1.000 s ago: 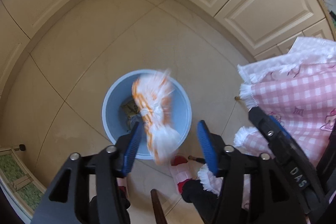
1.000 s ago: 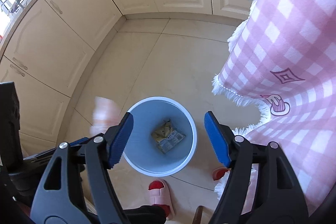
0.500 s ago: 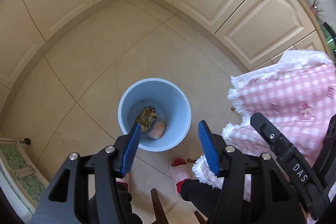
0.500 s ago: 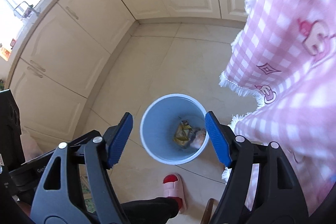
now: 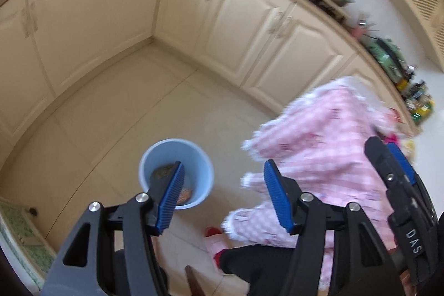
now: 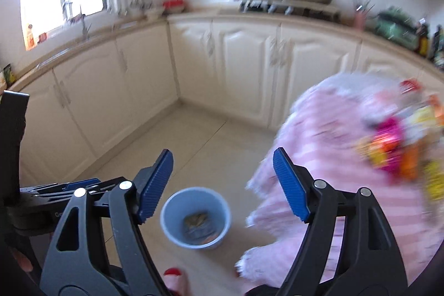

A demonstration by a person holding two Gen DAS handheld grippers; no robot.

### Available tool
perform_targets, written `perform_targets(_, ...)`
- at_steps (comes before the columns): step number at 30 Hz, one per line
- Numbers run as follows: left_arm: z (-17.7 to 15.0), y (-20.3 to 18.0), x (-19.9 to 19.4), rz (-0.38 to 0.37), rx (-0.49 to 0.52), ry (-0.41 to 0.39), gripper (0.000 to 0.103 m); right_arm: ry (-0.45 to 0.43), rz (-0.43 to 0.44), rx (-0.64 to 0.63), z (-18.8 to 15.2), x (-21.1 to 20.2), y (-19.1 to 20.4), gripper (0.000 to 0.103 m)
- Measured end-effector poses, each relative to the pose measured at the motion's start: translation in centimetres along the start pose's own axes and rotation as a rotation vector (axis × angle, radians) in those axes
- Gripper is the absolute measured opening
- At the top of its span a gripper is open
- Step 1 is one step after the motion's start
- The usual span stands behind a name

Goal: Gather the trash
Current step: 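Grasp the pink candy wrapper with the left tool while the right tool grasps the clear wrapper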

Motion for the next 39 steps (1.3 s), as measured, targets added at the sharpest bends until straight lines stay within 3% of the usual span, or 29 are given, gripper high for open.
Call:
perform_targets(5, -0.8, -8.5, -1.4, -0.073, 0.157, -0.014, 0.063, -0.079, -0.086, 0.073, 0.0, -6.5, -7.2, 0.078)
perform_targets(8, -1.9, -12.6, -1.2, -0.120, 0.222, 0.007, 0.063, -0.091, -0.166, 0.151, -0.6, -8.9, -13.4, 0.079)
perform_targets(13, -3.4, -17.8, 0.0, -0.141, 0.311, 0.043, 0.063, 0.006, -0.237, 0.285, -3.4, -8.1, -21.7, 0.084)
perform_targets(17, -4.1, -20.5, 1.4, -0.159, 0.355, 0.084, 0.063, 0.061, -0.214, 0.310, -4.5, -7.0, -25.3, 0.084)
perform_targets(24, -4.4, -23.3, 2.9, -0.146, 0.398, 0.114, 0.063, 0.168, -0.092, 0.259, -4.6, -3.2, -25.8, 0.084)
perform_targets(25, -4.4, -23.6, 3.2, -0.141, 0.401, 0.116, 0.063, 0.176, -0.057, 0.259, -4.7, -2.8, -25.5, 0.082)
perform_targets(27, -4.2, -24.0, 3.6, -0.137, 0.398, 0.121, 0.063, 0.209, -0.021, 0.263, -5.0, -2.0, -25.4, 0.040)
perform_targets(28, -4.0, -24.2, 3.8, -0.137, 0.395, 0.125, 0.063, 0.217, 0.001, 0.272, -5.2, -1.7, -25.5, 0.038)
perform_targets(30, -3.7, -24.6, 4.3, -0.142, 0.390, 0.131, 0.063, 0.217, 0.040, 0.279, -5.5, -1.5, -25.5, 0.018)
perform_targets(33, -3.3, -25.5, 5.1, -0.139, 0.397, 0.134, 0.063, 0.167, 0.020, 0.271, -5.5, -2.9, -25.7, 0.009)
perform_targets(39, -2.3, -28.4, 6.4, -0.145, 0.436, 0.111, 0.063, 0.030, -0.084, 0.285, -4.4, -7.1, -27.8, 0.007)
Point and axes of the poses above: each gripper's, at about its wrist camera, not at the fingertips, and x roughly the way its jaws point, y to its left, z to its top, the point moved 7 cm from there along x, roughly the way its jaws point, and after that the axes turned 10 degrees about y, right-handed, at the moved point
